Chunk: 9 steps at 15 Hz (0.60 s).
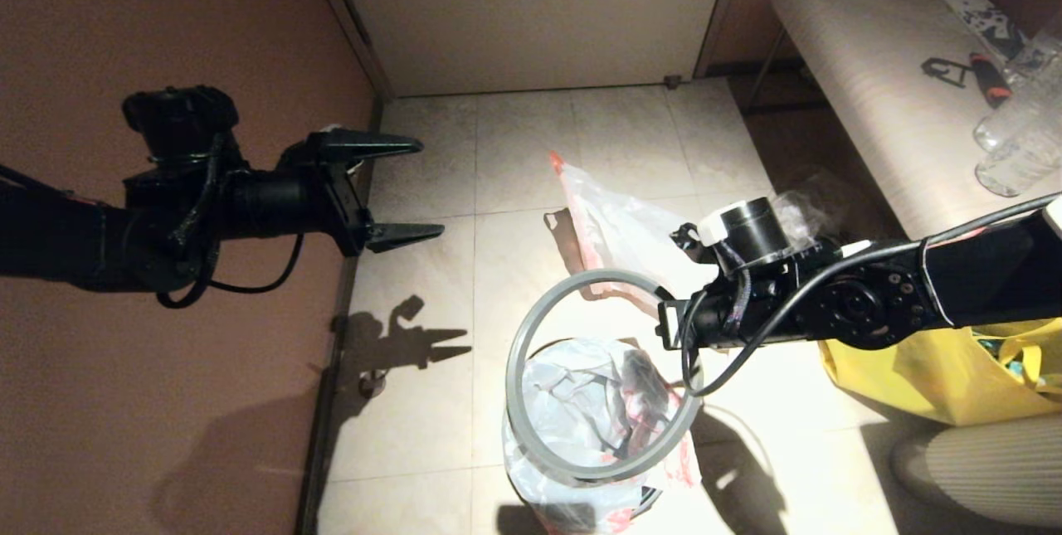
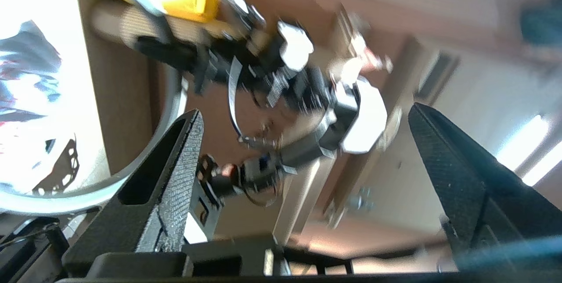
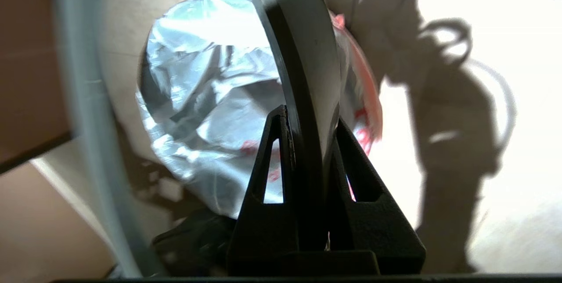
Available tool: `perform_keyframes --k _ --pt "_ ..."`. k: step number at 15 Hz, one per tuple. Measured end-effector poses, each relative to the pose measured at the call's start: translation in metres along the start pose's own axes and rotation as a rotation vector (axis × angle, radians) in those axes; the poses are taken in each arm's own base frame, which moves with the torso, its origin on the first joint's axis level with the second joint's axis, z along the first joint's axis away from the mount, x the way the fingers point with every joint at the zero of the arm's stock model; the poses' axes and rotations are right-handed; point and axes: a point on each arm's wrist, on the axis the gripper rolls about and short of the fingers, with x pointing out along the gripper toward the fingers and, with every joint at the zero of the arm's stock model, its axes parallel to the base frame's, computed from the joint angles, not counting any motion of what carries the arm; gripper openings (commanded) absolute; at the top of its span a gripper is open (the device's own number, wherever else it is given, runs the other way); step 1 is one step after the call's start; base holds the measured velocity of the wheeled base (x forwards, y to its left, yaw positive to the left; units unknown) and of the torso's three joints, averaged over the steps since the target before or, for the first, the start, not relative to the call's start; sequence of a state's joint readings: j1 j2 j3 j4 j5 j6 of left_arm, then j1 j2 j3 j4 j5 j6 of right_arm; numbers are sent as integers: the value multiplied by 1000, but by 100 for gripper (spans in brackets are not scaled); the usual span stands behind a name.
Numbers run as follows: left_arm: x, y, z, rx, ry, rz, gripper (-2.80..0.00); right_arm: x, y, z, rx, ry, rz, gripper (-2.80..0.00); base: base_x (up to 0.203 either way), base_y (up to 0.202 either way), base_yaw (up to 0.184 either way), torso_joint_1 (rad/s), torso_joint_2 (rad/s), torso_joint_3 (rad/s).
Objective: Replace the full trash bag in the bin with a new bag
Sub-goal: Place the trash can ring on the trash can
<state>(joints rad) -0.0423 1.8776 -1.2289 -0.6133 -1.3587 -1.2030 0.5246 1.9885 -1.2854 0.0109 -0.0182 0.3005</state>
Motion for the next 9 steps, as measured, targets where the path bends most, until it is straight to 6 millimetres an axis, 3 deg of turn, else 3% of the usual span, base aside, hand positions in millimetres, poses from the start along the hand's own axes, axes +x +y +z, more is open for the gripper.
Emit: perform_keyframes --k 4,5,9 --pt "12 39 17 -69 -173 103 0 4 6 -20 -108 -4 -69 -280 0 0 0 0 0 0" --pt "18 46 17 -56 -229 150 -280 4 9 -26 -121 6 -80 -280 0 0 0 0 0 0" --pt "54 81 13 26 -357 503 -280 7 13 -39 -144 9 -86 -280 0 0 0 0 0 0"
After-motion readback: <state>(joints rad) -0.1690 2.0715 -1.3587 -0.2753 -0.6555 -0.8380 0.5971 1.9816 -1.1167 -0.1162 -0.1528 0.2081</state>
